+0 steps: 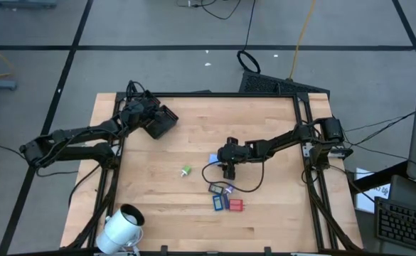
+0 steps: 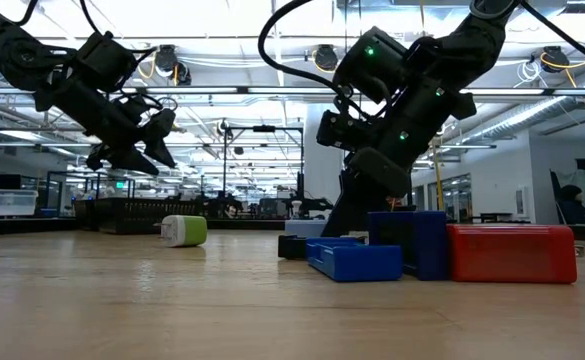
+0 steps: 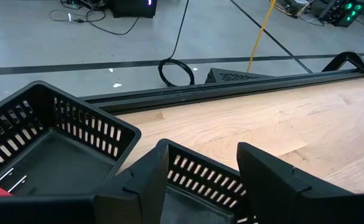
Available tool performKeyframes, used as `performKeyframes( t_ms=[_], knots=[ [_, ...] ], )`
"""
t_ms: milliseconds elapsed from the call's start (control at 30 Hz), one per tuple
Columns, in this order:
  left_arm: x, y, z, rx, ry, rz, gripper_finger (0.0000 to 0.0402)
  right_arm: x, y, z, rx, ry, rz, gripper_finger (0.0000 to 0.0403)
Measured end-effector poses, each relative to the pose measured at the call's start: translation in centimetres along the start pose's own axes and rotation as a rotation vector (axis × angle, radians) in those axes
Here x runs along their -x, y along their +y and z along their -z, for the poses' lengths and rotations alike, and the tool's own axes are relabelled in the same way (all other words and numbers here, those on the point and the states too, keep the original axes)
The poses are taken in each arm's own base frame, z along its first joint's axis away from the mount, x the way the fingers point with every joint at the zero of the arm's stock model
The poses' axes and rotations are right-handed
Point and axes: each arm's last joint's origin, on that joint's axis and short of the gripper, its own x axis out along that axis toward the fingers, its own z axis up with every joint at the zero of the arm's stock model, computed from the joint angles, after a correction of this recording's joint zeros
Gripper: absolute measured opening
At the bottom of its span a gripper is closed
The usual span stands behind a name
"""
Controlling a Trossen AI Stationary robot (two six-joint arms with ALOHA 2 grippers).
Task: Pick & Place Office items
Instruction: Put the light blue charger adapter into the top black bin
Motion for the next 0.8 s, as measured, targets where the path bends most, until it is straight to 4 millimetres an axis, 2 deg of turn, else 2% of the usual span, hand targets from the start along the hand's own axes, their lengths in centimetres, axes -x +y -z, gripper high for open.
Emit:
performKeyframes(
  t_ms=[600,800],
  knots=[
    [0.00,0.00,0.00,0.000,0.000,0.000,0.0170,0.00,0.04,0.00,0.058,0.000,-0.003,0.0220],
    [0.00,0.00,0.00,0.000,0.000,0.000,0.0170,0.92,0.02,-0.52,0.071,-0.023,-0.004,0.0211]
  ],
)
